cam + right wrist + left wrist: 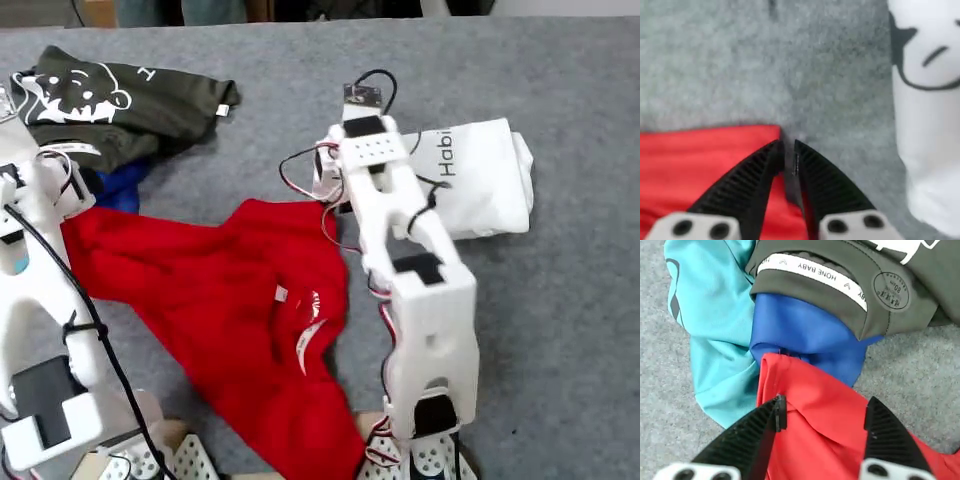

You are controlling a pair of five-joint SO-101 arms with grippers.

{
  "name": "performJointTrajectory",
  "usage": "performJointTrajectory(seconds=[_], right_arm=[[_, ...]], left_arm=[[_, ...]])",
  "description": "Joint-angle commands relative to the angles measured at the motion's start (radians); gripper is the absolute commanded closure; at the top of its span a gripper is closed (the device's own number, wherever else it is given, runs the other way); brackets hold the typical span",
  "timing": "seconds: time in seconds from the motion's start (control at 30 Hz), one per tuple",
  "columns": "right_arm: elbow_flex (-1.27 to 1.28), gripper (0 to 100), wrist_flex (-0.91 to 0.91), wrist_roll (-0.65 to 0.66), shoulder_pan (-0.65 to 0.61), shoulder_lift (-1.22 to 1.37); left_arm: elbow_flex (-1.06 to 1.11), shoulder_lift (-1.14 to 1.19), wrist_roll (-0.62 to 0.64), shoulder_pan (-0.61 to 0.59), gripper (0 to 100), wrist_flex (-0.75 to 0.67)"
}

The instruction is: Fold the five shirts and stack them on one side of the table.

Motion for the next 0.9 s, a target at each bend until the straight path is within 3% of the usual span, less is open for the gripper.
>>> performJointTrajectory(seconds=[0.0, 0.23, 0.33, 0.5, 0.87], right_arm=[[-0.263, 94.5, 0.123, -0.054, -0.025, 0.111], [-0.743, 94.5, 0.400, -0.103, -0.046, 0.326], [-0.834, 93.1, 0.408, -0.103, -0.044, 0.354], [-0.751, 76.6, 0.408, -0.137, -0.061, 0.285], [-0.587, 81.5, 0.361, -0.137, -0.084, 0.257]], left_arm=[[-0.042, -0.005, -0.009, -0.012, 73, 0.003], [-0.022, 0.005, -0.009, -0.008, 73, -0.008], [0.001, 0.003, -0.009, -0.008, 73, -0.023], [0.012, 0.003, -0.009, -0.010, 73, -0.026], [0.008, 0.003, -0.011, -0.012, 73, -0.028]])
